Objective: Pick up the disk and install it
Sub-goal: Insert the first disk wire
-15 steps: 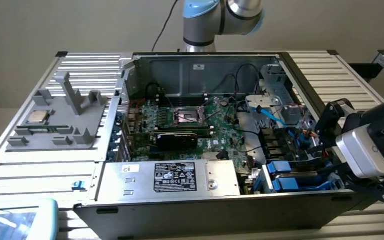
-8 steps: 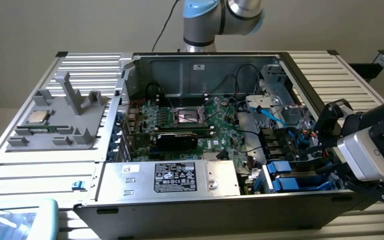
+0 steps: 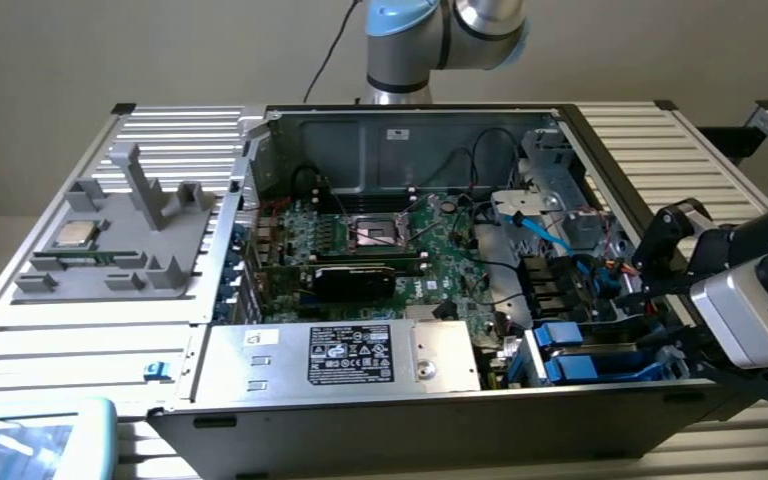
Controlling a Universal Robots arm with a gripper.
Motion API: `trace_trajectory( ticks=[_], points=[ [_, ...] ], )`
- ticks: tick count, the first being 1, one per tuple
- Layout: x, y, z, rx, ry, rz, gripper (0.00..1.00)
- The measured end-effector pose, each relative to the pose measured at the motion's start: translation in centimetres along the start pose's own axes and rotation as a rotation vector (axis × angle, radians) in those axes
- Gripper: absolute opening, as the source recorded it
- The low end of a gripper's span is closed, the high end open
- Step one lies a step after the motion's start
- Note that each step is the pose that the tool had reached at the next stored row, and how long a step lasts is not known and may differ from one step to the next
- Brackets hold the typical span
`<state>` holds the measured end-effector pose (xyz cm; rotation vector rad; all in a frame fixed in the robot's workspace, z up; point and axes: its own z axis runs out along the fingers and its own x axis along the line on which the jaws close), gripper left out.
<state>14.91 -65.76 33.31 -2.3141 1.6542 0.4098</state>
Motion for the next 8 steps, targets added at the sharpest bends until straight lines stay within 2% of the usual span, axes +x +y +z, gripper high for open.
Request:
trace_trajectory(
  ticks=[7, 8],
  points=[
    [0.02, -0.01, 0.04, -0.0039, -0.0028, -0.011, 0.4],
    [0.03, -0.01, 0.05, -0.0045, -0.0028, -0.012, 0.38]
  ],
)
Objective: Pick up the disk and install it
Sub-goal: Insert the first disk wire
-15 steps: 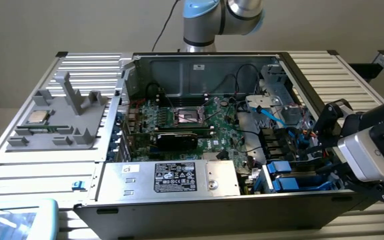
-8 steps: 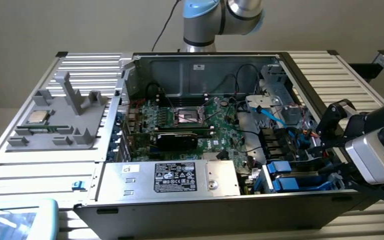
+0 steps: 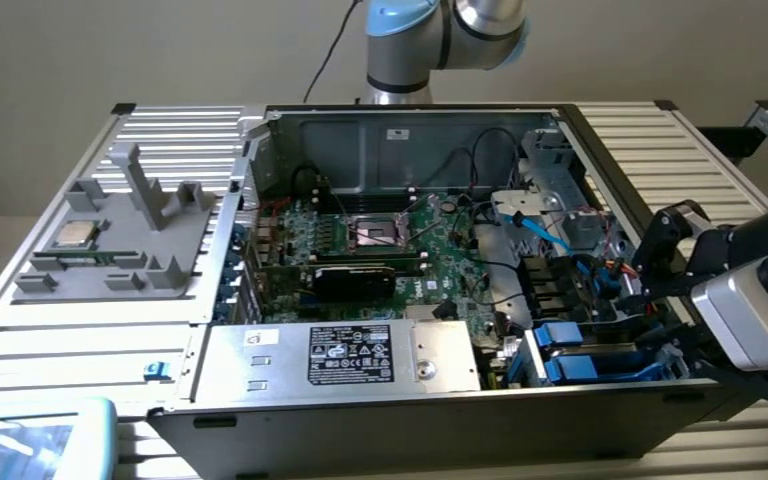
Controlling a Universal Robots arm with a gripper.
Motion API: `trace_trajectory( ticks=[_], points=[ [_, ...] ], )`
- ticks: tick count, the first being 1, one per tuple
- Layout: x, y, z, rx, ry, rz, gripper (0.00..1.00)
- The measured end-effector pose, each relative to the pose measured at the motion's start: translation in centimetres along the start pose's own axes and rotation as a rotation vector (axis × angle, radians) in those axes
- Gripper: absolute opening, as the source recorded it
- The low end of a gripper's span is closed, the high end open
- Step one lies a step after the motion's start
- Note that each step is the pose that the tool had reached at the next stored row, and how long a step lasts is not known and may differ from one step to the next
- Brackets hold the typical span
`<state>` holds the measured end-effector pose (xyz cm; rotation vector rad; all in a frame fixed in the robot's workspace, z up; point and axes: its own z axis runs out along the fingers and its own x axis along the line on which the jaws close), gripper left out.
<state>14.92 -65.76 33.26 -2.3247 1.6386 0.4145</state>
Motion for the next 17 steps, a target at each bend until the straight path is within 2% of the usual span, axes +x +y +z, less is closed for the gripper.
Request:
trace_trajectory(
  ticks=[1, 4, 5, 9, 14, 16, 17],
  points=[
    [0.0, 0.0, 0.01, -0.0006, -0.0002, -0.001, 0.38],
    [0.0, -0.02, 0.05, -0.0028, -0.0008, -0.005, 0.19],
    [0.0, -0.03, 0.05, -0.0038, -0.0011, -0.006, 0.16],
    [0.0, -0.04, 0.05, -0.0075, -0.0019, -0.009, 0.16],
    [-0.2, -0.08, -0.32, -0.0078, -0.0015, -0.01, 0.16],
    [-0.5, -0.14, -1.03, -0.0087, 0.0012, -0.009, 0.16],
    [-0.7, -0.16, -1.28, -0.0099, 0.0049, -0.009, 0.16]
  ],
)
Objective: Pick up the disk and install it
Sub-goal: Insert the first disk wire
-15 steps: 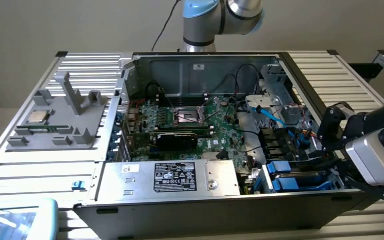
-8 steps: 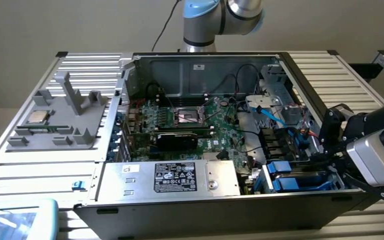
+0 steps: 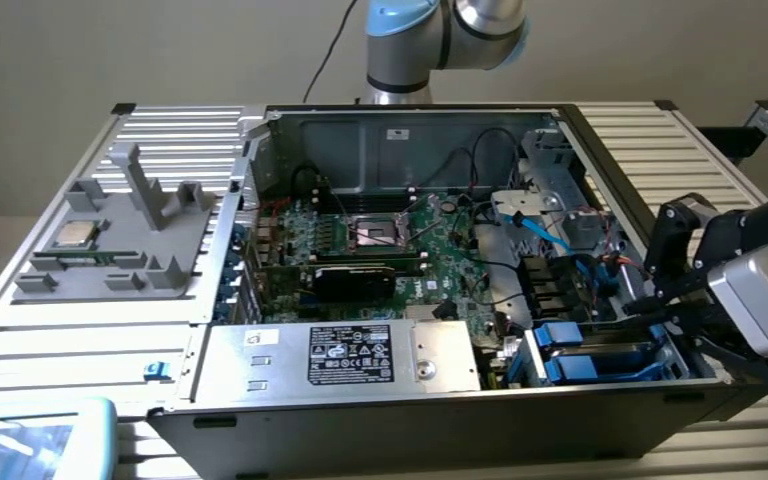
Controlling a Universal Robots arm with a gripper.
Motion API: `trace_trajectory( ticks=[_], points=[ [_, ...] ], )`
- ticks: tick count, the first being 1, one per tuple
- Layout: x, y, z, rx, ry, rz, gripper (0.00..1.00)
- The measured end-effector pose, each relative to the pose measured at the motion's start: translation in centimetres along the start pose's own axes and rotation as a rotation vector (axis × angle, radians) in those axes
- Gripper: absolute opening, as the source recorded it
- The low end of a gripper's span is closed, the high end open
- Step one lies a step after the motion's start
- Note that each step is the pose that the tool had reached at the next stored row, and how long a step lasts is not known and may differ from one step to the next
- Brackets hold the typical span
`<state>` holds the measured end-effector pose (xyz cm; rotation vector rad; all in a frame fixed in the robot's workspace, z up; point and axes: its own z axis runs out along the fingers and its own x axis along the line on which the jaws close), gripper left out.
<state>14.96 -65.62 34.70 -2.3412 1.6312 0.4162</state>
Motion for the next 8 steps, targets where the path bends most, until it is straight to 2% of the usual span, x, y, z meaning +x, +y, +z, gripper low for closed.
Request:
trace_trajectory(
  ticks=[1, 4, 8],
  points=[
    [-0.1, -0.02, -0.16, -0.0018, 0.0052, 0.0, 0.16],
    [-0.5, -0.12, -0.36, -0.01, 0.0291, 0.003, 0.16],
    [-1.2, -0.4, -0.12, -0.0193, 0.0557, 0.005, 0.16]
  ],
)
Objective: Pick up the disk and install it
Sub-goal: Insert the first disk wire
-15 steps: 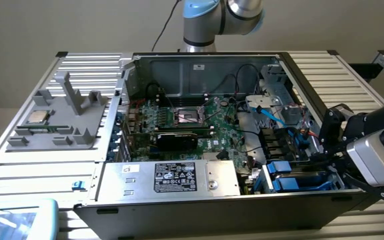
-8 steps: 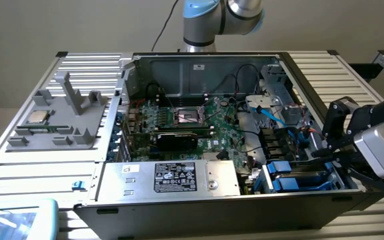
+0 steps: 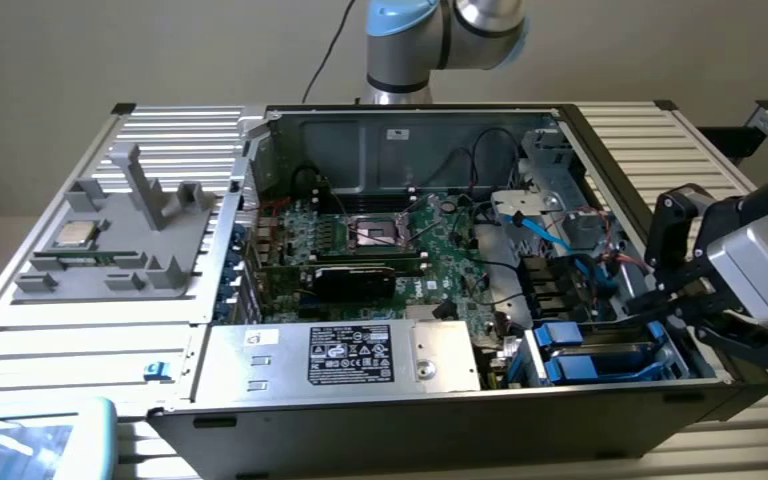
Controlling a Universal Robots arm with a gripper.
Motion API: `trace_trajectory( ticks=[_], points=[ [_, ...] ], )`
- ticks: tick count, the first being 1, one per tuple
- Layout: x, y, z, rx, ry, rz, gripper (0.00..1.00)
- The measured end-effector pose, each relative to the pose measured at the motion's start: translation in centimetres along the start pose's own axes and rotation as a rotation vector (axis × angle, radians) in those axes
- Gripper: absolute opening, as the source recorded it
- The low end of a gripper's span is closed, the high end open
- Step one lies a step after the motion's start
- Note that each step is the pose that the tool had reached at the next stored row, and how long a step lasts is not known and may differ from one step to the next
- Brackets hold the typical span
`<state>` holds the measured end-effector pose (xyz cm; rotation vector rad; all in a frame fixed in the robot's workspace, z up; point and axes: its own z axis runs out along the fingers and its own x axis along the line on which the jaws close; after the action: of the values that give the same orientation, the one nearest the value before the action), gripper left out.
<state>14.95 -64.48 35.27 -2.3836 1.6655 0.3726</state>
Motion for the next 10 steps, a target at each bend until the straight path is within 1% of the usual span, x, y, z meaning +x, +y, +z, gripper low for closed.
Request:
trace_trajectory(
  ticks=[2, 4, 5, 6, 8, 10],
  points=[
    [-0.5, -0.2, 0.17, -0.006, 0.017, 0.002, 0.16],
    [-0.9, -0.36, 0.33, -0.0133, 0.0379, 0.003, 0.16],
    [-1.1, -0.41, 0.37, -0.0166, 0.0471, 0.004, 0.16],
    [-1.2, -0.44, 0.41, -0.0193, 0.055, 0.005, 0.16],
    [-1.3, -0.5, 0.46, -0.0233, 0.0664, 0.006, 0.16],
    [-1.5, -0.58, 0.54, -0.0266, 0.0757, 0.007, 0.16]
  ],
)
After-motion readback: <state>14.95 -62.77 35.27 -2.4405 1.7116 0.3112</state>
